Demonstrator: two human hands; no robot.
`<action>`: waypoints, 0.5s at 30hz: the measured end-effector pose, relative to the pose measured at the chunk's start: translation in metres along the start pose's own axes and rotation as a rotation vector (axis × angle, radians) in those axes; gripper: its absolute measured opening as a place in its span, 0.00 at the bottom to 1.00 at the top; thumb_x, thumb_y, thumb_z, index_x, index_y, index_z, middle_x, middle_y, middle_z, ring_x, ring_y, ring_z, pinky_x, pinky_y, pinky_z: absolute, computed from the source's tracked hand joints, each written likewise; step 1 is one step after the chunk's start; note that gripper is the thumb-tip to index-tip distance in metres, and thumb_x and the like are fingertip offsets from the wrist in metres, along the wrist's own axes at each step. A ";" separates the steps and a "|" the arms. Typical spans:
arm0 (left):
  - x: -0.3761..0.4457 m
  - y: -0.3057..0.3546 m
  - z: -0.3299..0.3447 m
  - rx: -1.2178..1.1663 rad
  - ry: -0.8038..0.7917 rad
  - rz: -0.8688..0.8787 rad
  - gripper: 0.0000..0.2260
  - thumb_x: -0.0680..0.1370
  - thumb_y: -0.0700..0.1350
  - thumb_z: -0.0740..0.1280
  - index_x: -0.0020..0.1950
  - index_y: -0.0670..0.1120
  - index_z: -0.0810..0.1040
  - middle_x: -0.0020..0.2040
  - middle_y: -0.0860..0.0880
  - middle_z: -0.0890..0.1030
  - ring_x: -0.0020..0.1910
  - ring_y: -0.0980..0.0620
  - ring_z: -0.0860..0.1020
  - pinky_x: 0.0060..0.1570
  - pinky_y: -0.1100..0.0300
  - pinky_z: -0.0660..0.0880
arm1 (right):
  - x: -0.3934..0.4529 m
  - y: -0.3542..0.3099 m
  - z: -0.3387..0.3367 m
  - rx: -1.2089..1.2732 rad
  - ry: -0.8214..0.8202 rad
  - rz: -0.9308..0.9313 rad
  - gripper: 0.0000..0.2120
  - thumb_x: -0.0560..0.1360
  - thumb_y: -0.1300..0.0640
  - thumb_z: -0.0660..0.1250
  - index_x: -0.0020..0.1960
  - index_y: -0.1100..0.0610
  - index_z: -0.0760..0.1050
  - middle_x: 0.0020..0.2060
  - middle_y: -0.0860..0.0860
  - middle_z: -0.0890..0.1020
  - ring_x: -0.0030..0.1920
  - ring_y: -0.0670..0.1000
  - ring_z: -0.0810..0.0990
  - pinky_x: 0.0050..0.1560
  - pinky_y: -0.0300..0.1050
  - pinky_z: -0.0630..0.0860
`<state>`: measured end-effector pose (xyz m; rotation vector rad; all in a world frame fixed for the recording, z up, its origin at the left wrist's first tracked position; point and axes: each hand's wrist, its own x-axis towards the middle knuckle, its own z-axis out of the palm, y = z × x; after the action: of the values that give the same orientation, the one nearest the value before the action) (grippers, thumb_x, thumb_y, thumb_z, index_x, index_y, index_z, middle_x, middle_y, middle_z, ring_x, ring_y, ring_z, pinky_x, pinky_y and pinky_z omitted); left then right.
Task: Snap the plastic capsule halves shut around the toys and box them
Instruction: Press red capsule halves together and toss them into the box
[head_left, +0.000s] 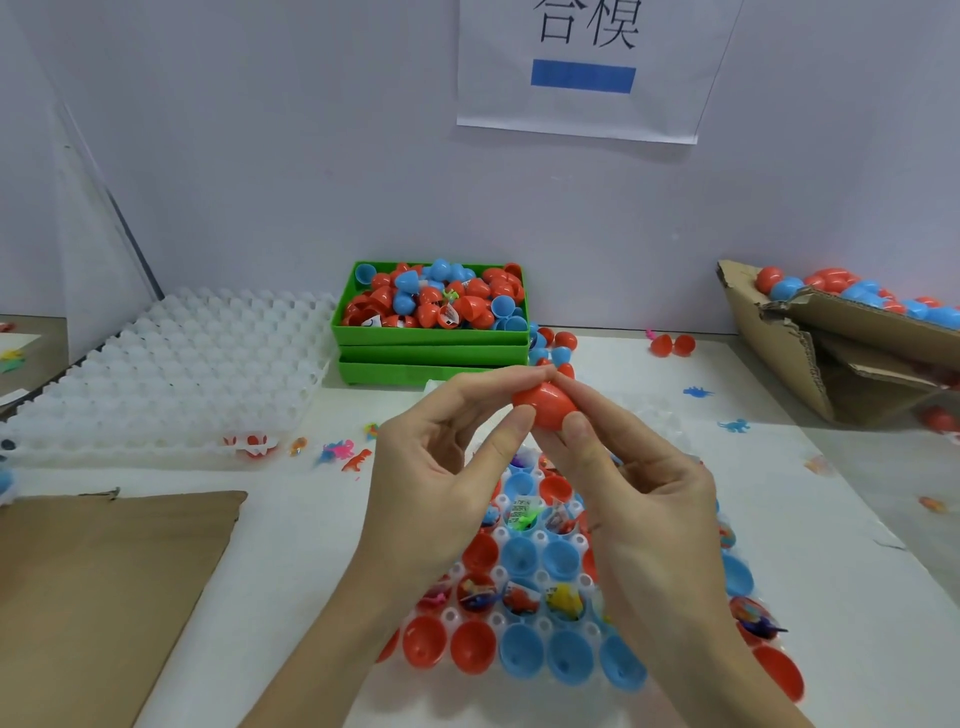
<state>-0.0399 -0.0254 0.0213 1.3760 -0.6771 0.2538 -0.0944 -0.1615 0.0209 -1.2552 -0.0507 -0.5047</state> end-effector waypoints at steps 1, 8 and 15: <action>-0.001 0.000 0.001 0.004 0.011 0.000 0.13 0.80 0.37 0.71 0.64 0.45 0.84 0.59 0.54 0.87 0.63 0.52 0.83 0.63 0.61 0.79 | 0.000 0.000 -0.001 -0.004 0.003 0.004 0.14 0.77 0.53 0.73 0.62 0.49 0.85 0.57 0.48 0.87 0.59 0.50 0.86 0.57 0.37 0.80; -0.002 0.001 0.003 0.006 0.050 -0.023 0.12 0.79 0.40 0.73 0.62 0.47 0.85 0.57 0.55 0.87 0.61 0.54 0.84 0.60 0.64 0.79 | 0.000 -0.002 0.000 0.016 -0.020 0.035 0.12 0.78 0.55 0.72 0.61 0.51 0.85 0.56 0.51 0.87 0.57 0.52 0.87 0.56 0.37 0.81; 0.000 0.003 0.001 -0.083 0.085 -0.062 0.12 0.76 0.47 0.74 0.59 0.49 0.86 0.56 0.52 0.88 0.60 0.52 0.85 0.58 0.64 0.80 | 0.001 -0.008 0.001 0.174 -0.094 0.185 0.11 0.75 0.54 0.73 0.57 0.55 0.85 0.55 0.59 0.87 0.58 0.59 0.86 0.56 0.43 0.83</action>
<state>-0.0421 -0.0261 0.0237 1.2972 -0.5674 0.2306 -0.0958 -0.1625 0.0285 -1.0997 -0.0556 -0.2752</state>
